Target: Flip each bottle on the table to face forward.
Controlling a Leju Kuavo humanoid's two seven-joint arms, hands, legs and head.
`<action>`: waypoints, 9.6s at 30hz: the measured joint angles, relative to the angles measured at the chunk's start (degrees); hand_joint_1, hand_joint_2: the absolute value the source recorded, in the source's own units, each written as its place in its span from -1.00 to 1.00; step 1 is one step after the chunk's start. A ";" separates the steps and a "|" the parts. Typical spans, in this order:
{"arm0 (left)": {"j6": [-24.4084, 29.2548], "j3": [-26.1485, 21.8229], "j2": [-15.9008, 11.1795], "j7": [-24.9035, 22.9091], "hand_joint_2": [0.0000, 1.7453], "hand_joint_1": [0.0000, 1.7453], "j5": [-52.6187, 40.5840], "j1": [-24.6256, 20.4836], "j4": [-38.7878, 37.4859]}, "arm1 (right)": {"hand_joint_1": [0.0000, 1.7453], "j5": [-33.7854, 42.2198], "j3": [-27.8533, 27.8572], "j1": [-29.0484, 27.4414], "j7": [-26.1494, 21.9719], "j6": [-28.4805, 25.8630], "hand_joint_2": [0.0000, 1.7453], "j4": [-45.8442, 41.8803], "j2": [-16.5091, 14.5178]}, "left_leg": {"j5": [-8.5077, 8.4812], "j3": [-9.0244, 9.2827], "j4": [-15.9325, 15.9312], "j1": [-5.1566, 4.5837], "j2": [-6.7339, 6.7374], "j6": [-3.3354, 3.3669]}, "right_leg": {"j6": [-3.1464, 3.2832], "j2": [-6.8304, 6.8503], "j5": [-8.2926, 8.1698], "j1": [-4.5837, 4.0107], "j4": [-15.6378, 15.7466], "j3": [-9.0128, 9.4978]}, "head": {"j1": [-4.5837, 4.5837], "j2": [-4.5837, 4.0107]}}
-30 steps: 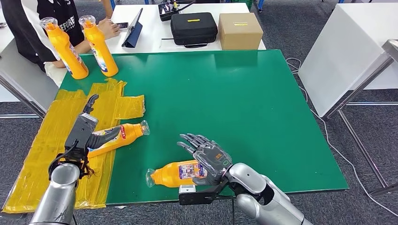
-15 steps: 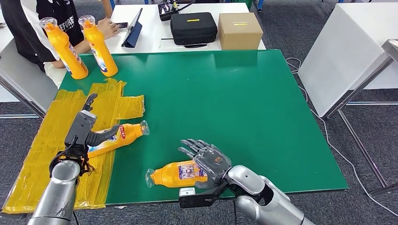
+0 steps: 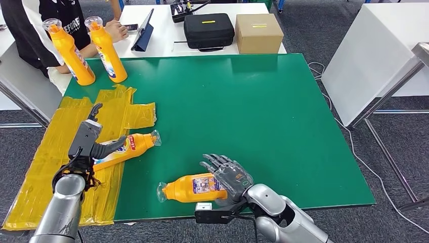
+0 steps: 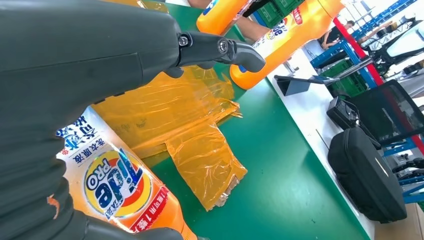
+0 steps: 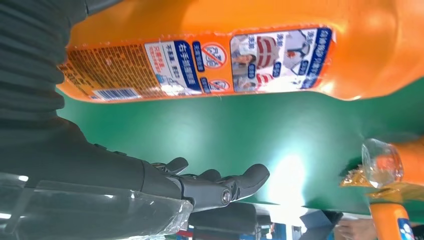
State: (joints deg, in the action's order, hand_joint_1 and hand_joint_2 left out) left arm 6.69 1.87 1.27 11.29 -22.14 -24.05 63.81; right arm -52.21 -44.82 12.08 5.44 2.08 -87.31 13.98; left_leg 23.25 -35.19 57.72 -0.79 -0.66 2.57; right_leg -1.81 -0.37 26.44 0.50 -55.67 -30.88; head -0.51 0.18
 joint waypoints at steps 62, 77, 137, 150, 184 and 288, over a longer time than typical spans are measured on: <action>-0.28 -0.43 0.73 -1.24 1.00 -1.00 0.83 3.93 4.08 | 1.00 7.76 16.55 -10.53 -5.53 -9.55 1.00 4.13 -7.95 | 0.01 0.00 0.00 0.01 0.02 -0.01 | 0.01 -0.01 0.00 0.00 0.01 -0.03 | 0.00 -0.01; -0.69 -0.41 0.98 -1.03 1.00 -1.00 1.29 4.31 5.75 | 1.00 9.11 18.57 -10.60 -6.29 -10.87 1.00 3.03 -8.75 | 0.01 -0.01 0.00 0.01 0.03 -0.01 | 0.01 -0.01 0.01 0.00 0.01 -0.04 | 0.00 0.01; -18.06 19.22 8.26 -7.06 -1.00 -1.00 45.29 -2.32 8.34 | 1.00 33.98 14.03 5.43 -26.79 -22.50 1.00 14.84 -21.96 | -0.01 -0.06 0.00 0.03 0.01 0.00 | -0.01 0.00 -0.01 -0.01 -0.01 -0.06 | 0.01 0.00; -16.75 18.60 8.68 -7.55 -1.00 -1.00 46.51 -2.58 8.37 | 1.00 34.24 12.65 7.14 -26.60 -21.21 1.00 18.15 -23.40 | -0.01 -0.06 0.00 0.03 0.01 0.00 | -0.01 0.00 -0.01 -0.01 -0.02 -0.06 | 0.01 0.00; -12.86 17.84 9.69 -5.77 1.00 1.00 43.28 -2.59 8.37 | 1.00 35.65 11.34 9.19 -26.11 -20.65 1.00 22.33 -24.69 | -0.01 -0.07 0.00 0.03 0.01 0.00 | -0.01 0.00 -0.01 -0.01 -0.02 -0.08 | 0.01 0.00; 11.82 18.15 -0.62 -15.66 1.00 0.05 -61.80 -14.66 -34.57 | -1.00 31.31 30.33 -7.10 -24.61 -20.68 1.00 -10.74 -17.12 | -0.02 0.12 -0.01 0.03 0.02 -0.01 | 0.01 0.01 -0.02 -0.01 -0.01 0.11 | 0.00 0.00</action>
State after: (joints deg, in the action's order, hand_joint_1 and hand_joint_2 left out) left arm 18.51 20.03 0.65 -4.37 -83.94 -38.71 29.23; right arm -20.90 -14.49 4.98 -19.17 -18.60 -98.05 -3.15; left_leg 23.23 -35.07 57.71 -0.77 -0.64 2.56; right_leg -1.80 -0.37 26.41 0.49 -55.68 -30.76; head -0.51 0.18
